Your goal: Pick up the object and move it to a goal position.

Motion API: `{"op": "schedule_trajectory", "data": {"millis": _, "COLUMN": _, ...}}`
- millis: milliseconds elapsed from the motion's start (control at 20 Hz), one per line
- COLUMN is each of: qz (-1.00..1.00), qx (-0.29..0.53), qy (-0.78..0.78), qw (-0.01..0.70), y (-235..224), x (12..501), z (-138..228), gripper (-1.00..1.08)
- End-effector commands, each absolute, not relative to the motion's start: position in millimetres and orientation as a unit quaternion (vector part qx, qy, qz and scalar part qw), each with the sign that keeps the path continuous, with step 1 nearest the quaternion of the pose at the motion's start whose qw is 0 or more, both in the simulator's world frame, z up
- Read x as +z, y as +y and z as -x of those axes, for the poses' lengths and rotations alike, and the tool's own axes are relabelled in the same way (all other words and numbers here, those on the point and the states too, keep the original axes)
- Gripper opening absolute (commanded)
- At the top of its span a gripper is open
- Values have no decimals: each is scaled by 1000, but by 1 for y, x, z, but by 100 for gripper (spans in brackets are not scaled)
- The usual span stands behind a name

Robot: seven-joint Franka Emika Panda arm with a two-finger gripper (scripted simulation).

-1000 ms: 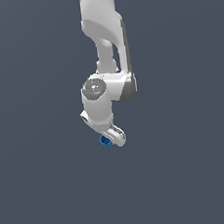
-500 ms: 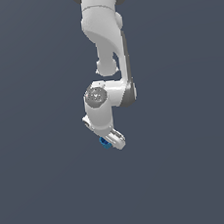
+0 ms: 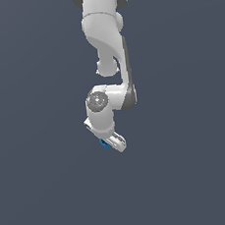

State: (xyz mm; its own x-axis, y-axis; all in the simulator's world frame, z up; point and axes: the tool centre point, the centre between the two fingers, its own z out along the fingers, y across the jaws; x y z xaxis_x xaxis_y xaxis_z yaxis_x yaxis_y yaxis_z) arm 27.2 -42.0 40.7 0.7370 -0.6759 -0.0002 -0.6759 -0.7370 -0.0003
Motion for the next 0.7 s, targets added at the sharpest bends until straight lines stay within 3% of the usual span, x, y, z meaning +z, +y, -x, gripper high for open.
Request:
{"op": "schedule_trajectory", "data": {"millis": 0, "qz": 932, "qx": 0, "qy": 363, "qw": 0, "y": -42, "x": 40, "z": -27, "gripper": -100}}
{"op": "schedule_trajectory", "data": {"millis": 650, "qz": 932, "qx": 0, "qy": 363, "qw": 0, "y": -46, "x": 48, "z": -21, "gripper": -100}}
